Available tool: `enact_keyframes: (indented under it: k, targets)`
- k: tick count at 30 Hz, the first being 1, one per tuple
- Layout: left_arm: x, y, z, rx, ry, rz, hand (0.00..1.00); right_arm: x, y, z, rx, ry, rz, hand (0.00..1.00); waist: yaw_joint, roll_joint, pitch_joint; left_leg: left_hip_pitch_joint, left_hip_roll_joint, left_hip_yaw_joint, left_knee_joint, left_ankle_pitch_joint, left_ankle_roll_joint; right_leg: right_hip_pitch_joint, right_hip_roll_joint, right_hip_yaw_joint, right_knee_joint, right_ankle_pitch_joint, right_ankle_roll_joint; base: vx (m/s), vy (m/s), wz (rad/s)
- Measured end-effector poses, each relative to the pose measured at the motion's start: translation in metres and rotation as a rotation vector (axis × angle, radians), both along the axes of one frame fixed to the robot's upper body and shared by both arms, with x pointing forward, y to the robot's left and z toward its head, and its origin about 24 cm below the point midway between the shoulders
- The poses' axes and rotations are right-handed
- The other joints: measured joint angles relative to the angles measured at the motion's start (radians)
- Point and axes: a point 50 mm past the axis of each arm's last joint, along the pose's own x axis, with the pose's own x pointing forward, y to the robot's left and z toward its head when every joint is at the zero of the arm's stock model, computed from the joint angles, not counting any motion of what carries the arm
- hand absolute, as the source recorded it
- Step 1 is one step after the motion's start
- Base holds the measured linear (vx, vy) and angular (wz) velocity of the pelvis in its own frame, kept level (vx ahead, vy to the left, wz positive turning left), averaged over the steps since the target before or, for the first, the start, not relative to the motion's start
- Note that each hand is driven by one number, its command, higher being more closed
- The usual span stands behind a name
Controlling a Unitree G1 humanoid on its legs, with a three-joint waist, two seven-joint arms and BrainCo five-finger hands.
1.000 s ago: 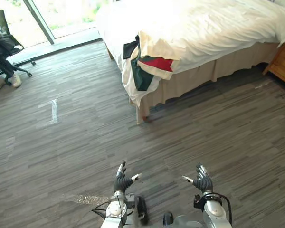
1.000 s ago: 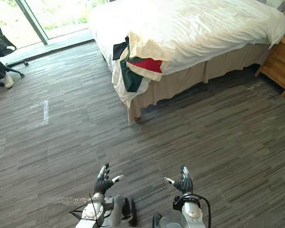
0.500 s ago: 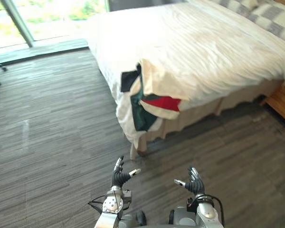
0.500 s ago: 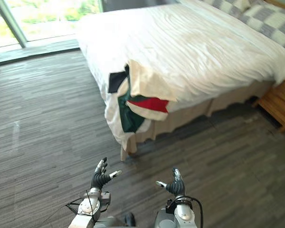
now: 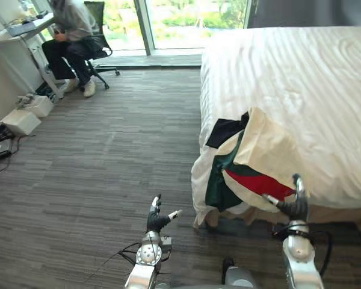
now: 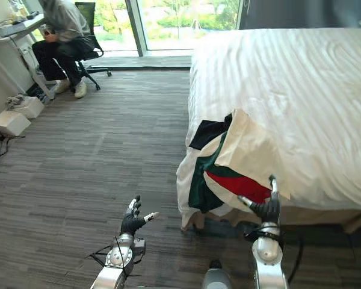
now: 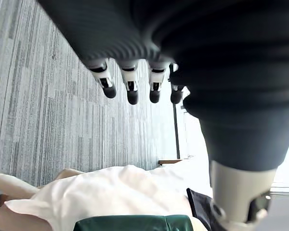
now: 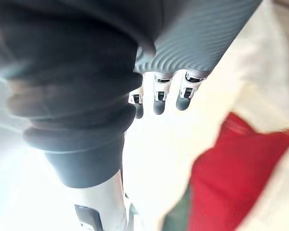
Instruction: Tidy the bed and pick cloth on bed and put in laundry
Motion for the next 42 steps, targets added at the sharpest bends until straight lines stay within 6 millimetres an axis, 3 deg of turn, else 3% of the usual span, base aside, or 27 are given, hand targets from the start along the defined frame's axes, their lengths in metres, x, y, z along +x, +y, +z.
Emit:
enact_keyframes:
  k: [4,8,12,15,21,27,33,37,38,42]
  targets:
    - [-0.015,0.010,-0.009,0.034,0.050,-0.018,0.00,0.015,0.022,0.010,-0.048,-0.034,0.096,0.00,0.008,-0.040,0.006,-0.013,-0.022,0.012,-0.021,0.007,0.002,0.043,-0.009,0.005,-0.139,0.096,0.008,-0.10,0.067,-0.04]
    - [-0.020,0.007,-0.012,0.026,0.066,-0.033,0.00,0.040,0.031,0.023,-0.157,-0.048,0.200,0.00,0.011,-0.031,0.005,-0.018,-0.051,0.010,-0.036,0.023,0.005,0.068,-0.030,0.002,-0.221,0.149,0.017,-0.03,0.025,0.03]
    - [-0.019,0.006,-0.011,0.024,0.062,-0.061,0.00,0.063,0.028,0.021,-0.216,0.002,0.228,0.00,0.023,-0.022,0.011,-0.034,-0.053,-0.006,-0.038,0.031,0.001,0.066,-0.033,-0.015,-0.233,0.158,0.018,-0.02,-0.025,0.15]
    - [-0.017,0.003,-0.008,0.018,0.040,-0.075,0.00,0.088,0.013,0.027,-0.282,0.061,0.197,0.00,0.030,-0.012,0.034,-0.058,-0.056,-0.034,-0.037,0.043,0.000,0.061,-0.042,-0.047,-0.233,0.160,0.015,-0.07,-0.044,0.30]
    - [-0.014,0.008,0.000,0.024,-0.010,-0.090,0.00,0.133,-0.018,0.087,-0.476,0.013,0.084,0.00,0.037,0.016,0.105,-0.129,-0.067,-0.047,-0.036,0.070,0.002,-0.008,-0.053,-0.056,-0.233,0.186,0.007,-0.09,-0.040,0.11]
    - [-0.006,0.006,0.013,-0.002,-0.090,-0.081,0.00,0.145,-0.056,0.137,-0.634,-0.011,-0.059,0.00,0.029,0.047,0.171,-0.199,-0.071,-0.053,-0.032,0.088,0.007,-0.076,-0.058,-0.054,-0.233,0.206,0.002,-0.07,-0.038,0.02]
    - [-0.004,0.002,0.018,-0.006,-0.133,-0.085,0.00,0.149,-0.086,0.154,-0.804,0.107,-0.139,0.00,0.005,0.105,0.242,-0.266,-0.070,-0.055,-0.017,0.092,0.007,-0.136,-0.059,-0.053,-0.232,0.215,0.001,-0.01,-0.015,0.02]
    - [-0.001,0.000,0.021,-0.008,-0.152,-0.094,0.00,0.150,-0.091,0.169,-0.851,0.098,-0.145,0.00,0.000,0.127,0.269,-0.286,-0.071,-0.055,-0.011,0.093,0.010,-0.153,-0.061,-0.050,-0.232,0.220,0.006,0.00,0.000,0.01]
    - [0.002,-0.002,0.024,-0.010,-0.168,-0.103,0.00,0.149,-0.093,0.171,-0.863,0.103,-0.142,1.00,0.002,0.131,0.271,-0.301,-0.072,-0.057,0.001,0.093,0.010,-0.162,-0.064,-0.051,-0.229,0.221,0.006,-0.02,0.002,0.05]
    - [0.009,-0.003,0.032,-0.024,-0.214,-0.112,0.00,0.153,-0.093,0.186,-0.862,0.079,-0.154,1.00,0.000,0.144,0.282,-0.336,-0.074,-0.059,0.021,0.092,0.011,-0.196,-0.071,-0.046,-0.207,0.222,0.007,-0.05,0.000,0.04]
